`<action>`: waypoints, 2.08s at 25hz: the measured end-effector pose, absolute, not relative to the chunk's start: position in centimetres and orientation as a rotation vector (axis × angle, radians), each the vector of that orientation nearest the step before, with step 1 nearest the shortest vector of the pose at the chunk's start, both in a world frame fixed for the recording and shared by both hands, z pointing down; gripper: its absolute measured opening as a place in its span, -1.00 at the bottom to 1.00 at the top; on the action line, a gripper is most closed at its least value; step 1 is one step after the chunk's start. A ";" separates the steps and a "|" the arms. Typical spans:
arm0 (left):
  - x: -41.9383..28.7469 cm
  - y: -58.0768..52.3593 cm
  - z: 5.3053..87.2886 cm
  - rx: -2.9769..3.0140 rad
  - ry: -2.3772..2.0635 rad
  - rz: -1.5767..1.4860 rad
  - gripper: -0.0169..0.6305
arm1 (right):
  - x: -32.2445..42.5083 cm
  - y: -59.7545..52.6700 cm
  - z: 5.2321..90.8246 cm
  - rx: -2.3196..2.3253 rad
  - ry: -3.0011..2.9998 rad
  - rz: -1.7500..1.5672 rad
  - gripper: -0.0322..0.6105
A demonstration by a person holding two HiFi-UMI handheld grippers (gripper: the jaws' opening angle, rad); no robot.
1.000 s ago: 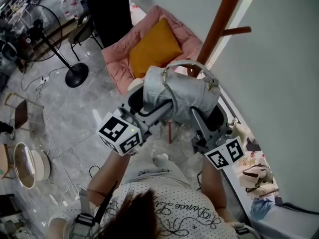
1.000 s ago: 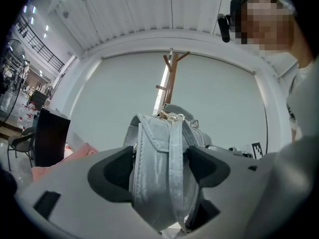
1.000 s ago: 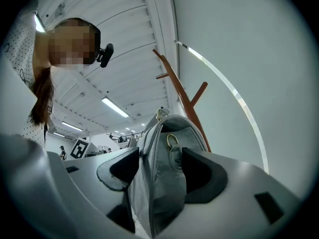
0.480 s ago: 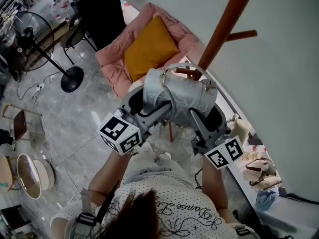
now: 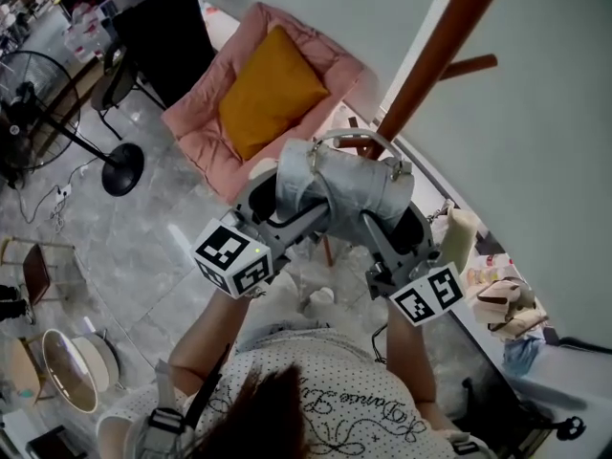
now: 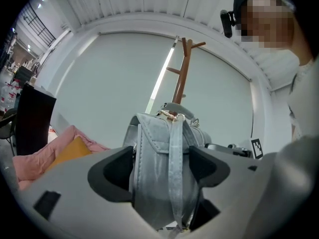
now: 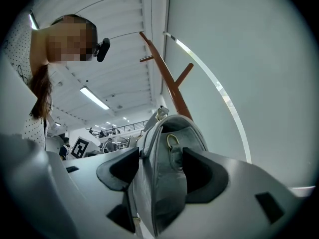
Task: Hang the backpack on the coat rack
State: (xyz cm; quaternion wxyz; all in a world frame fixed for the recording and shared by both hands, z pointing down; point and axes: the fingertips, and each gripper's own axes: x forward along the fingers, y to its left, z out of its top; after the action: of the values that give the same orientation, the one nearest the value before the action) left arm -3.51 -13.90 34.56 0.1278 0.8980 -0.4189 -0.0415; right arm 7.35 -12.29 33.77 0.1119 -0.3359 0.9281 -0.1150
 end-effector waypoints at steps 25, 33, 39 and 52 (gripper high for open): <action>-5.5 -16.8 37.4 2.681 -1.064 -0.032 0.14 | 4.7 -13.5 37.4 -1.122 2.786 -0.368 -0.05; -5.7 -17.1 38.7 2.679 -1.054 0.000 0.14 | 4.5 -13.7 39.0 -1.113 2.834 -0.401 -0.06; -5.9 -17.1 38.4 2.678 -1.034 -0.038 0.15 | 4.4 -13.3 38.3 -1.099 2.842 -0.372 -0.06; -5.5 -17.1 39.9 2.689 -1.013 0.007 0.15 | 4.7 -13.2 40.2 -1.124 2.869 -0.403 -0.09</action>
State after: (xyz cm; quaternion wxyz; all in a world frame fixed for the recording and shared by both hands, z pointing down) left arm -5.50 -17.12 39.94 0.1337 0.9274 -0.3494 0.0023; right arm 4.71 -13.15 40.22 0.0168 -0.3617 0.9231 -0.1298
